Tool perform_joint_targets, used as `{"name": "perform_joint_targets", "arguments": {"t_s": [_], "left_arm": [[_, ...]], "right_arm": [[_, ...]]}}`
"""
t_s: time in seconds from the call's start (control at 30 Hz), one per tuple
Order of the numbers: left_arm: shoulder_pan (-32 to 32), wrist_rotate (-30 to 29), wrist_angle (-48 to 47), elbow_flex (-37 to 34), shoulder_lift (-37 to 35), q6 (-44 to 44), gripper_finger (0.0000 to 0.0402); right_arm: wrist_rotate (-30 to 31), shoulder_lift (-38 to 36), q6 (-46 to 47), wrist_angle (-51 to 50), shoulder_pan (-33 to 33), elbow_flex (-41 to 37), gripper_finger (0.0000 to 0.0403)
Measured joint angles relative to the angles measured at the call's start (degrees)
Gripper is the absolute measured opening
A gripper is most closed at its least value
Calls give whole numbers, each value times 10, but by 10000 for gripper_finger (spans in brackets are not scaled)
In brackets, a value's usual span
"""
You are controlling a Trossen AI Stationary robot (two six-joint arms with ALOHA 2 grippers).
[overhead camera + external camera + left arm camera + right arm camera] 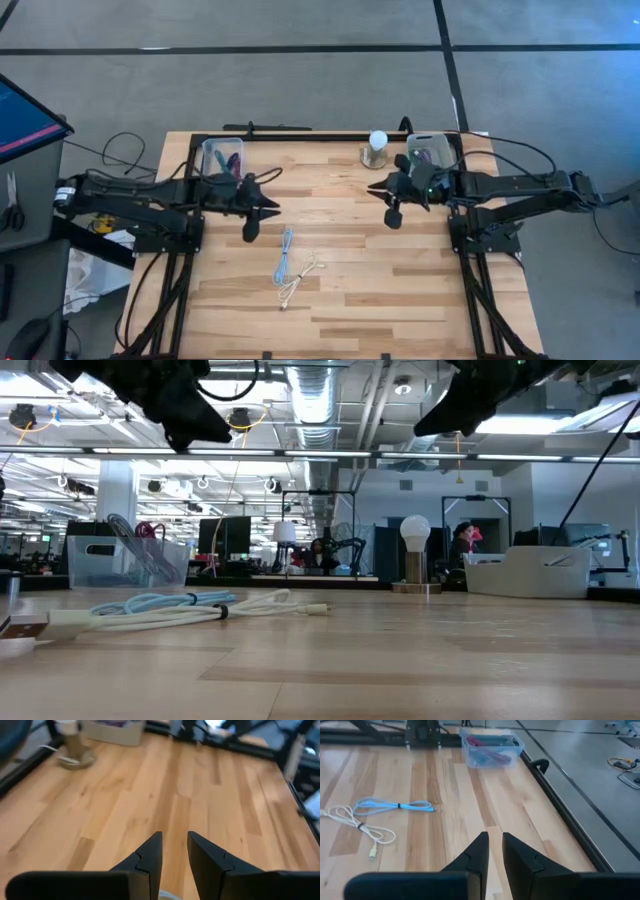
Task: Pick & Place USB Port
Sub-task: Put the blue charger cable into the gray bin
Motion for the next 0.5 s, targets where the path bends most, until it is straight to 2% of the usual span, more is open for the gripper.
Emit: {"name": "perform_joint_targets", "arguments": {"t_s": [0.07, 0.13, 0.27, 0.4, 0.5], "left_arm": [[-6, -14, 1, 10, 0, -12, 90], [-12, -4, 3, 17, -4, -3, 90], [-11, 35, 20, 19, -14, 47, 90], [-11, 39, 71, 19, -13, 86, 90], [-11, 32, 119, 20, -7, 39, 90]], "right_arm": [[0, 3, 1, 3, 0, 0, 47], [0, 10, 1, 0, -1, 0, 47], [0, 21, 1, 2, -1, 0, 47], [0, 31, 9, 3, 0, 0, 47], [0, 36, 20, 0, 0, 0, 47]]}}
